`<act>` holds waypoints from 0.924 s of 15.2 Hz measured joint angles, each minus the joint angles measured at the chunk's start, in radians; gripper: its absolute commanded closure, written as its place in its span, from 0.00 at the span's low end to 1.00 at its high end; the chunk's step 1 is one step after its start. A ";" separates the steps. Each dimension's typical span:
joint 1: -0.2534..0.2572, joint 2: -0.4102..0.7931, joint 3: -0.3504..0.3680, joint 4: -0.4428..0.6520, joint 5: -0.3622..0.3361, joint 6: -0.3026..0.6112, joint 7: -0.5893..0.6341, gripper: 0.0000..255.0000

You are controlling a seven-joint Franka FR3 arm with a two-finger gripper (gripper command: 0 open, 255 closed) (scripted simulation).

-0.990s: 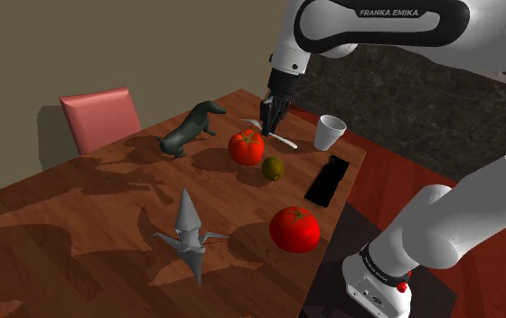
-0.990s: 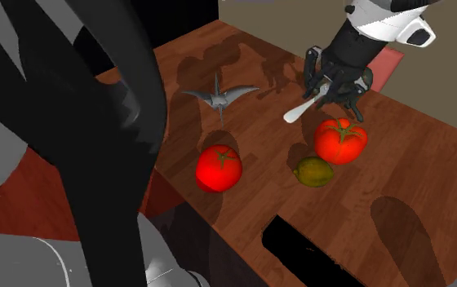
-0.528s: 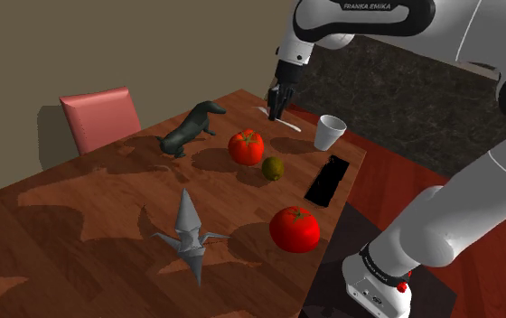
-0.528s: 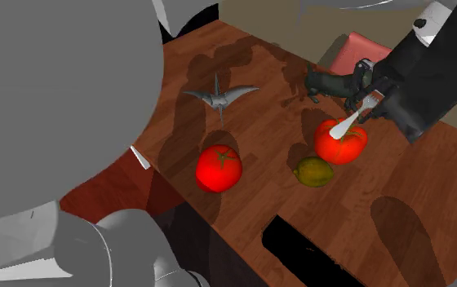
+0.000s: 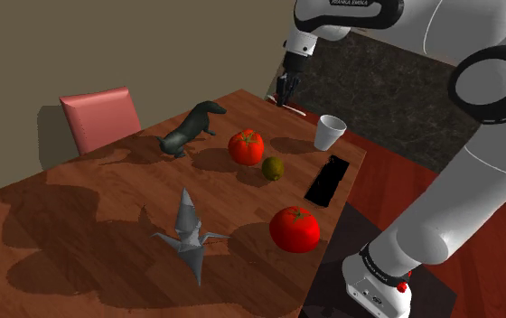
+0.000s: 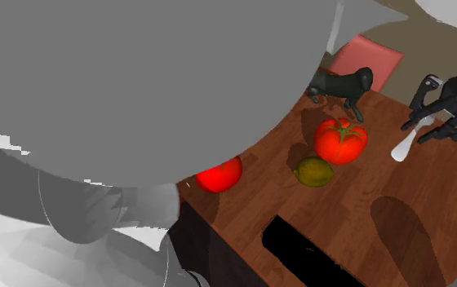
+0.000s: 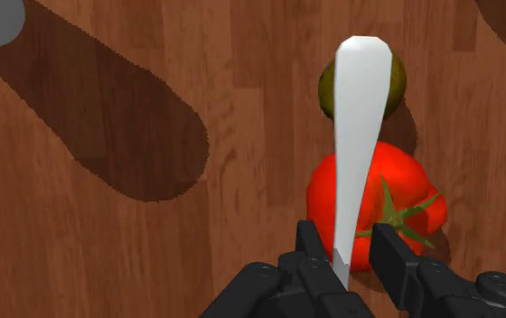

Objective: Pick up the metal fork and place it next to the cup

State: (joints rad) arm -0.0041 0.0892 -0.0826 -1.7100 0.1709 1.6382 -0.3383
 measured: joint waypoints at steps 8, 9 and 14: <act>-0.099 0.236 -0.060 0.322 0.012 -0.112 -0.139 1.00; -0.112 0.252 -0.066 0.352 0.013 -0.128 -0.154 1.00; -0.145 0.346 -0.075 0.453 0.022 -0.141 -0.191 1.00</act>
State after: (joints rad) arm -0.1494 0.4351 -0.1576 -1.2575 0.1929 1.4969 -0.5297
